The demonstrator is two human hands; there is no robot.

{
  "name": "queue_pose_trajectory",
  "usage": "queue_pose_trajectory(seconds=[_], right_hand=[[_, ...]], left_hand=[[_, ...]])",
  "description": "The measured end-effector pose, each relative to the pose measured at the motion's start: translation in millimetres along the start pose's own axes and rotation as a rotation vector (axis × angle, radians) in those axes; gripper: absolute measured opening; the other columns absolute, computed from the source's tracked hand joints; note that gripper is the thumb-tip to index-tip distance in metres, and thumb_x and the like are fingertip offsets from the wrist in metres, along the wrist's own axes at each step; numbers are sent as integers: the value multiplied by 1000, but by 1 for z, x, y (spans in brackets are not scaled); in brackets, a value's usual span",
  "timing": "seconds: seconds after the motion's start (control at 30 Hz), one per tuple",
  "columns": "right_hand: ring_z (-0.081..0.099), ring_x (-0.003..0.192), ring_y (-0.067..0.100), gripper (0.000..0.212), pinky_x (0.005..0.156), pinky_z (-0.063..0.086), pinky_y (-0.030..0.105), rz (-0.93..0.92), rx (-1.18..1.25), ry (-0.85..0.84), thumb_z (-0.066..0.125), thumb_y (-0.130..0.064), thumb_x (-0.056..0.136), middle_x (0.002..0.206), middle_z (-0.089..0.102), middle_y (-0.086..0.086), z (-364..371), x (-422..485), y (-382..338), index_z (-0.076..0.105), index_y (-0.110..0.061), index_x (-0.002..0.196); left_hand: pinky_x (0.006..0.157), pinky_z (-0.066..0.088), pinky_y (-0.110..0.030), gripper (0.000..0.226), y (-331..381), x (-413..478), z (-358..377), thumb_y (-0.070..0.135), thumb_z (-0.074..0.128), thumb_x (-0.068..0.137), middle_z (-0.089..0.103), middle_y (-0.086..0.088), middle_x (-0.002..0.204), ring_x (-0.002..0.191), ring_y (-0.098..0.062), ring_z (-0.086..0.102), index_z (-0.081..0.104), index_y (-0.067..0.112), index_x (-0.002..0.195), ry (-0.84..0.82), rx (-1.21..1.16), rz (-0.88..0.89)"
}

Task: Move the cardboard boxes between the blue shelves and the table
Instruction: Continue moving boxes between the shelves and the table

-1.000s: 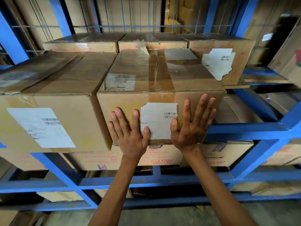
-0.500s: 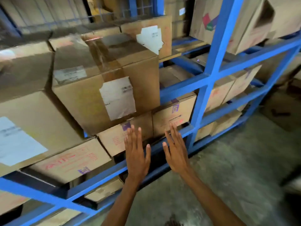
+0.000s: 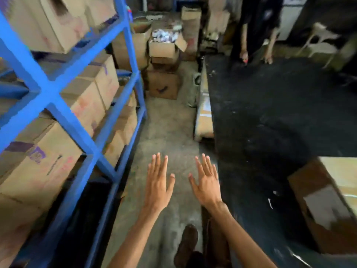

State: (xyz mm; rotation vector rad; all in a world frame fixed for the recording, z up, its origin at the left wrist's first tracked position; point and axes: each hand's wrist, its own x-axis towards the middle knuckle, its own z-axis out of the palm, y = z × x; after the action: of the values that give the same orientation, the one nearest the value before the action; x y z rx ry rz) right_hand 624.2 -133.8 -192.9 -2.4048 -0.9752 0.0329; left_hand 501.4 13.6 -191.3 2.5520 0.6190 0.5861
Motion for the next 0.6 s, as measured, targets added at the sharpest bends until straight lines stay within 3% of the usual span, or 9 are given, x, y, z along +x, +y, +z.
queue_pose_trajectory(seconds=[0.13,0.33,0.47,0.6], right_hand=[[7,157,28,73,126,16,50,225,-87,159,30,-53,98,168,17,12,-61,-3,70,31,-13,159],[-1,158,25,71,128,6,46,539,-185,416,42,-50,100,170,11,9,-140,-26,153,26,-17,161],[-6,158,26,77,128,0,49,790,-265,480,50,-52,98,171,7,11,-176,-65,196,22,-20,162],[-8,158,31,90,125,2,58,997,-312,489,56,-58,90,171,5,14,-198,-108,231,18,-21,163]], left_hand=[[123,20,-51,63,78,66,61,35,42,101,19,-16,167,156,-29,11,31,8,157,-131,-73,220],[126,14,-47,64,210,136,143,39,38,103,13,-11,169,158,-22,3,25,13,160,-320,-177,541],[127,3,-41,68,293,140,181,41,40,102,6,-7,170,157,-17,-5,17,18,162,-470,-205,742],[126,3,-44,86,352,142,219,41,57,93,1,-8,170,157,-22,-5,13,17,162,-578,-195,924]])
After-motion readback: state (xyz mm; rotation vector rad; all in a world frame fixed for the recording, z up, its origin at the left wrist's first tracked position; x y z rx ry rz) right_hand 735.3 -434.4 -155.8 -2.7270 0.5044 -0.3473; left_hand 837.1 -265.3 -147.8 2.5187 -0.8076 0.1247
